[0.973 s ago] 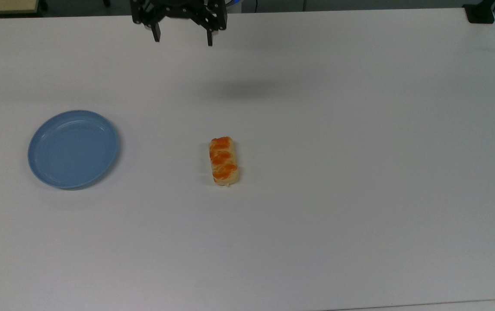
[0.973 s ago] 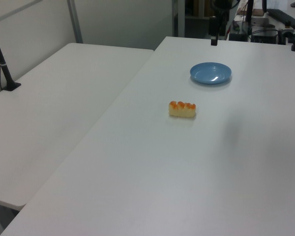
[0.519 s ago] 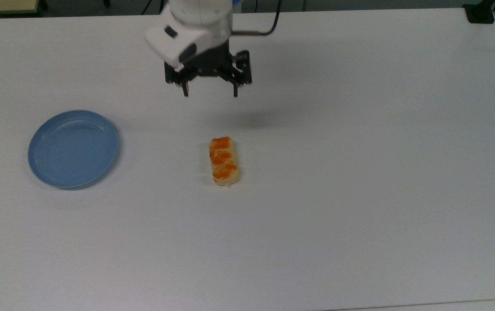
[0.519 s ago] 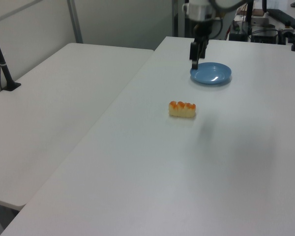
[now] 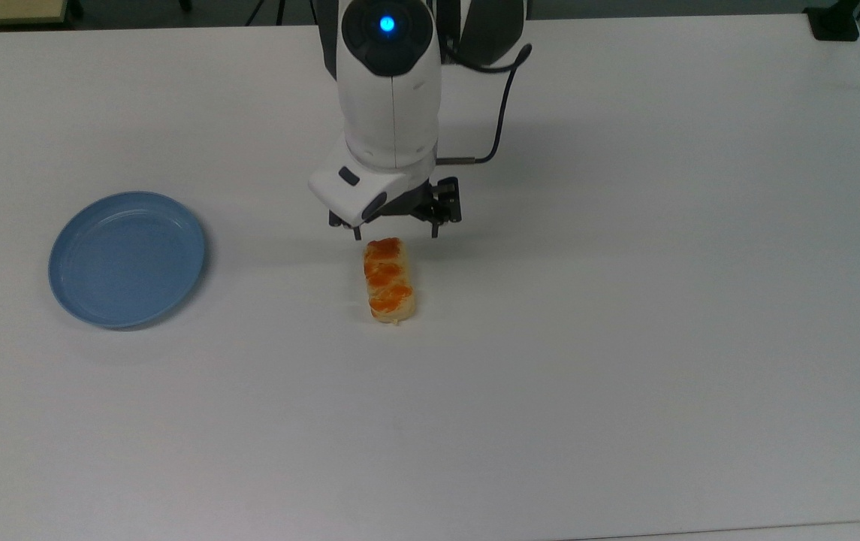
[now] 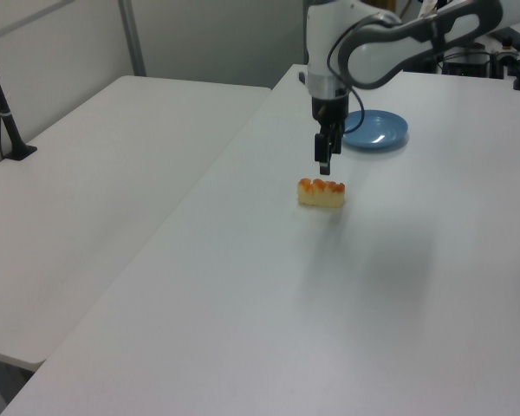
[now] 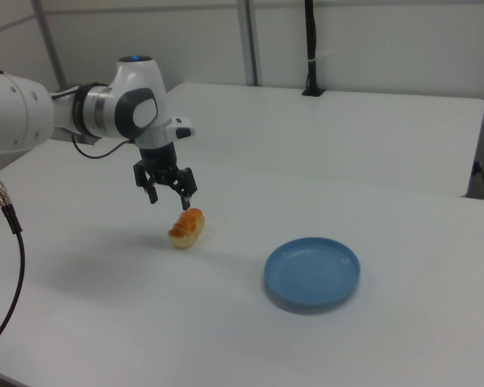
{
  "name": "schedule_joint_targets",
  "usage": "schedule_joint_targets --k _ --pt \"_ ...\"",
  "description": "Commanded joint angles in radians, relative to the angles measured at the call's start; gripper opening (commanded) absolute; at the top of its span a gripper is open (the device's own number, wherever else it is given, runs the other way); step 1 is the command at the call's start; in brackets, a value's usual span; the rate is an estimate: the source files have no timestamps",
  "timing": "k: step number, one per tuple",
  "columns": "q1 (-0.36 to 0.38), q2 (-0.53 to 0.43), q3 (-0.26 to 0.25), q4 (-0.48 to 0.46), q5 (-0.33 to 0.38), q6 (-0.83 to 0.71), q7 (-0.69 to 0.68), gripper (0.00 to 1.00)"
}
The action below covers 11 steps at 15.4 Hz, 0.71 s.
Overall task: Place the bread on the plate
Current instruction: 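Lower the open gripper down over the orange-topped bread roll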
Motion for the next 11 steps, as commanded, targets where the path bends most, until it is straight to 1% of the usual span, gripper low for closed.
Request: schedule_joint_targets --k 1,3,5,11 --pt "0.010 0.059 -0.009 0.007 -0.018 0.070 -0.004 1.00" --pt "0.029 0.091 -0.009 0.007 -0.031 0.116 0.001 1.00" --pt "0.033 0.113 -0.009 0.005 -0.040 0.147 0.002 1.00" --pt "0.025 0.128 -0.017 0.007 -0.048 0.145 -0.005 1.00"
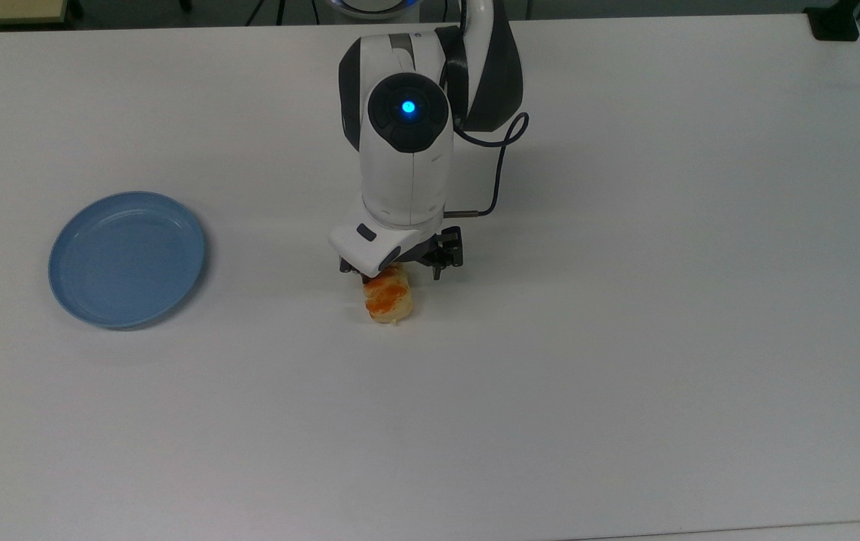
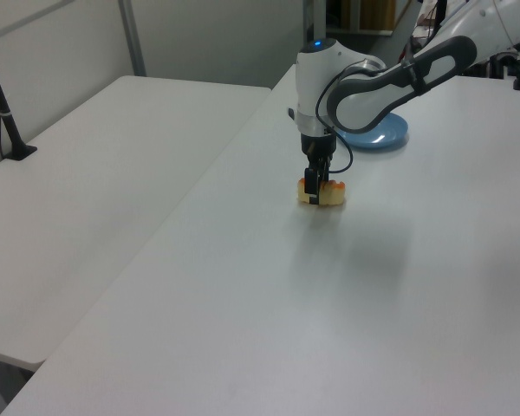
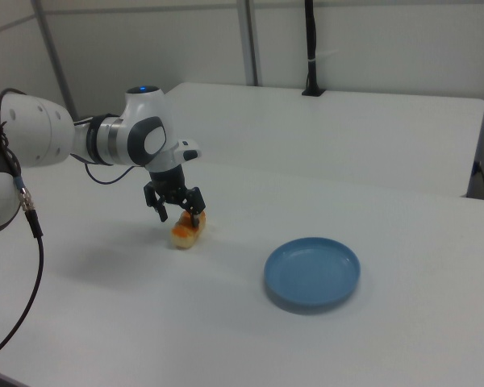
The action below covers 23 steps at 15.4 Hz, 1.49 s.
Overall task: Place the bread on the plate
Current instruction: 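Close the gripper on the bread roll and lift it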
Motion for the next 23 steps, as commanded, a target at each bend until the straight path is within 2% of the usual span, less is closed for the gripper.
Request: schedule_joint_targets --k 1,11,12,14,16,18,21,23 --pt "0.007 0.003 -0.013 0.000 -0.011 0.005 -0.005 1.00" --pt "-0.010 0.012 -0.016 0.001 -0.011 -0.001 -0.004 1.00" --pt "-0.010 0.023 -0.016 0.000 -0.011 0.001 -0.004 0.95" --pt "-0.008 0.034 -0.016 -0.001 -0.011 0.002 -0.004 0.62" --pt "-0.007 0.031 -0.016 -0.009 -0.011 0.001 -0.004 0.42" --pt "-0.010 0.020 -0.016 -0.006 -0.009 -0.010 -0.005 0.35" --pt "-0.034 -0.031 -0.018 -0.001 -0.010 -0.050 -0.008 0.34" --pt "-0.065 -0.055 -0.018 0.022 -0.014 -0.123 -0.076 0.34"
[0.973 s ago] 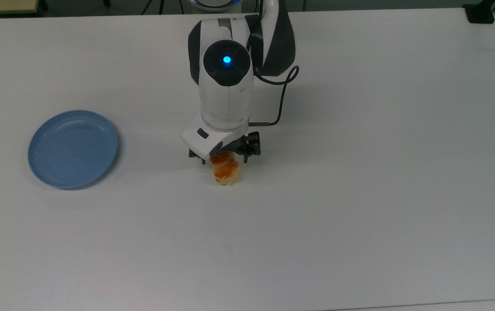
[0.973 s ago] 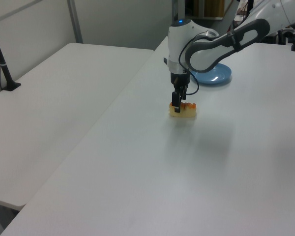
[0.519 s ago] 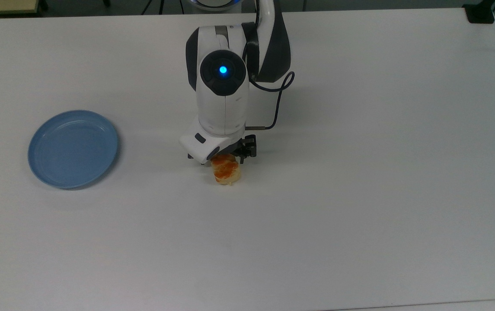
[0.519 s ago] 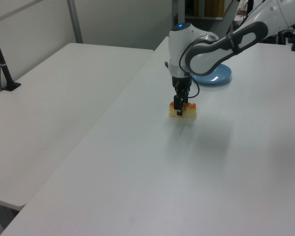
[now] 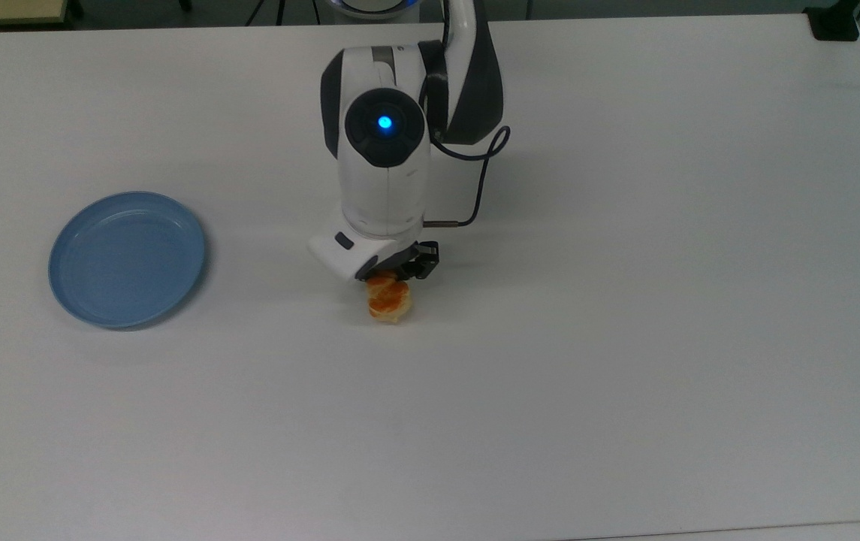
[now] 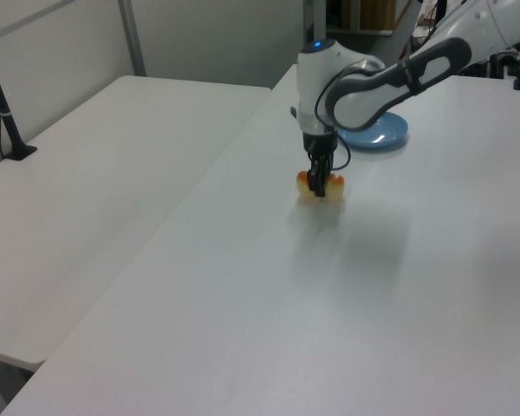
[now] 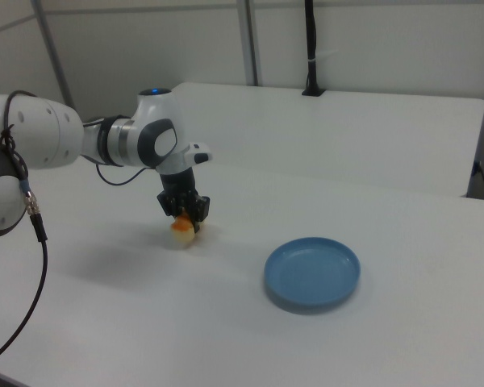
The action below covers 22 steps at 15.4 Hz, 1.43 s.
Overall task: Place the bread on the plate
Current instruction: 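Carry the held bread roll over the blue plate and lower it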
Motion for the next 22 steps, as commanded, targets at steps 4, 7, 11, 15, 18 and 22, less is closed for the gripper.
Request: schedule_joint_targets --k 4,7,11,15,18,22 --pt "-0.102 -0.092 -0.085 0.043 -0.012 -0.155 -0.261 0.36" --pt "-0.212 -0.075 -0.111 0.043 -0.015 -0.143 -0.433 0.36" --pt "-0.340 -0.041 -0.111 0.041 -0.012 -0.077 -0.561 0.38" --pt "-0.383 0.044 -0.111 0.040 -0.008 0.090 -0.546 0.38" --pt "-0.383 0.060 -0.110 0.039 0.000 0.103 -0.530 0.40" --pt "-0.383 0.058 -0.110 0.036 0.003 0.103 -0.512 1.00"
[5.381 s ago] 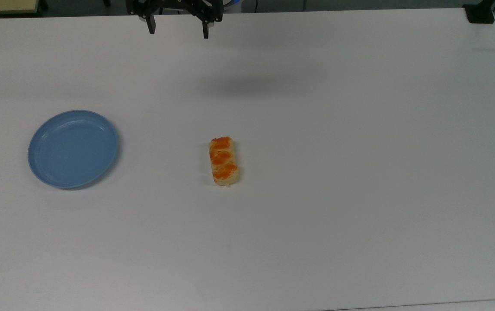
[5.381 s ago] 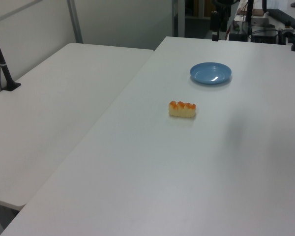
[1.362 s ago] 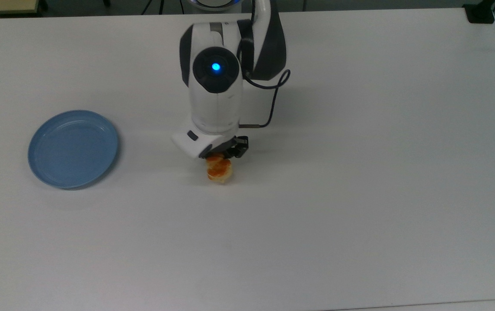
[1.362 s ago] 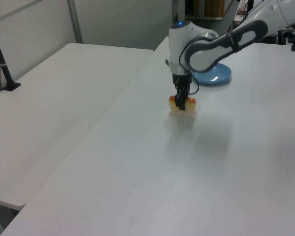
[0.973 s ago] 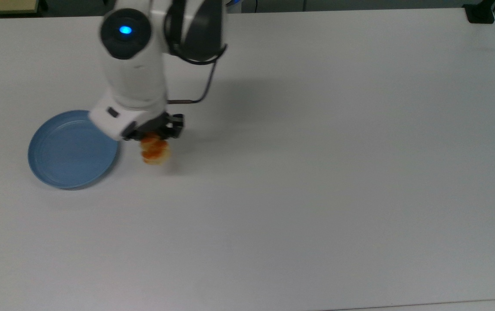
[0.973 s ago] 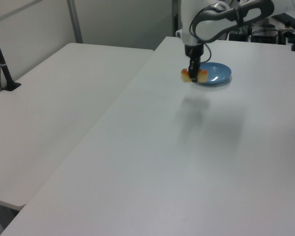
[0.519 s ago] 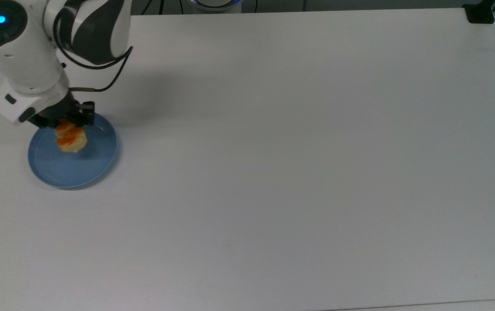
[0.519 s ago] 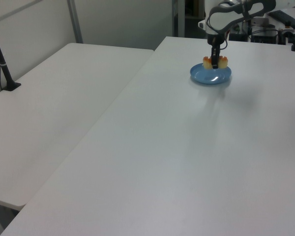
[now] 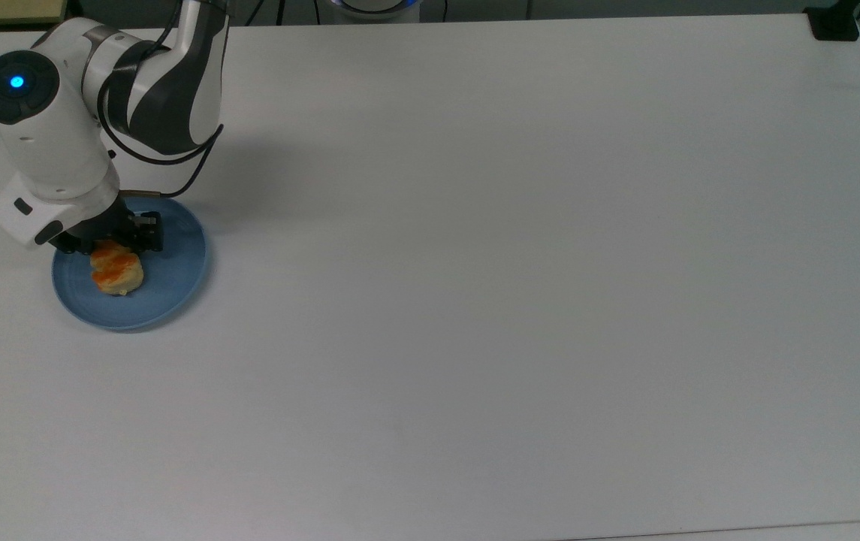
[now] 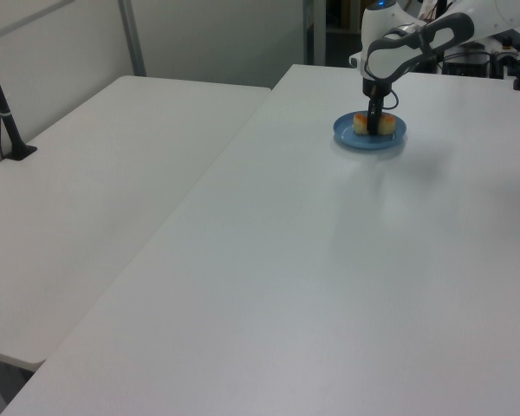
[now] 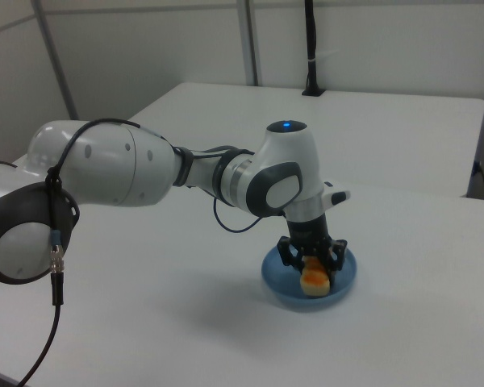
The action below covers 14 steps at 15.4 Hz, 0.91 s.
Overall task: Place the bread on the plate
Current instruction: 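Open the gripper to release the bread roll onto the plate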
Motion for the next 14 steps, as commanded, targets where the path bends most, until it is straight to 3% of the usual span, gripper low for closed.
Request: schedule_joint_targets --k 1,6,11,14 --pt "0.005 -0.009 0.002 -0.009 0.008 0.008 0.022 1.00" --pt "0.028 -0.076 0.016 -0.005 0.005 -0.006 0.077 1.00" --pt "0.181 -0.180 0.014 -0.008 0.000 -0.138 0.295 1.00" --pt "0.300 -0.278 0.014 -0.028 -0.001 -0.225 0.523 1.00"
